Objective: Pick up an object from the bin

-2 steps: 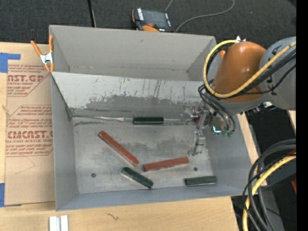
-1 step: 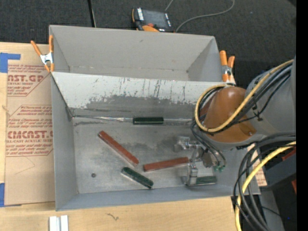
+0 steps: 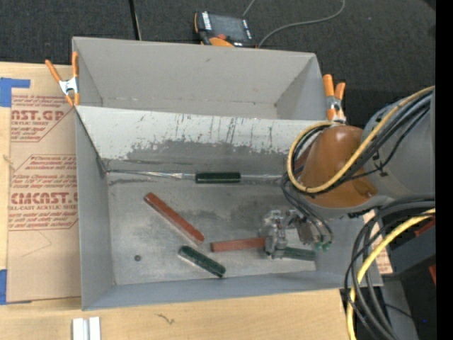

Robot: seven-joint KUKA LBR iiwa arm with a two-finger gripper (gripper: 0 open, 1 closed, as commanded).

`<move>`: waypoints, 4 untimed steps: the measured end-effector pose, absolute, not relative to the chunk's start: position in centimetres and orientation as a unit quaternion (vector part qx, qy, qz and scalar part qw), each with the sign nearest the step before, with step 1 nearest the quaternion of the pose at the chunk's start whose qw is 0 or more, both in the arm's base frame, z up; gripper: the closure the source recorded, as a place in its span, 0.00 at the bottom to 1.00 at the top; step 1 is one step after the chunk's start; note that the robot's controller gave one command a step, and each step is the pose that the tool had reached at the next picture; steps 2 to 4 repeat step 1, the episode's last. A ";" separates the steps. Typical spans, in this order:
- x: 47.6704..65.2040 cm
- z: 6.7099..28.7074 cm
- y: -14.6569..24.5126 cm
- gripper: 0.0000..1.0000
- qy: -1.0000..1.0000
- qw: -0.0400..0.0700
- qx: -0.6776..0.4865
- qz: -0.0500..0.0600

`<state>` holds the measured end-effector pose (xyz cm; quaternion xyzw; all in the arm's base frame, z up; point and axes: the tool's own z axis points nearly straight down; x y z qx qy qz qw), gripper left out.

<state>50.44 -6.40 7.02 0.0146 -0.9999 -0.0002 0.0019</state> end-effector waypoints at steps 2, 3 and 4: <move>53.8 27.5 -3.9 1.00 -1.000 -0.005 -0.010 0.000; 53.8 27.5 -3.9 1.00 -1.000 -0.005 -0.010 0.000; 53.8 27.5 -3.9 1.00 -1.000 -0.005 -0.010 0.000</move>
Offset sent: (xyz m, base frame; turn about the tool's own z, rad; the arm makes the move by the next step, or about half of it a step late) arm 0.0310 0.0239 0.2006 0.0513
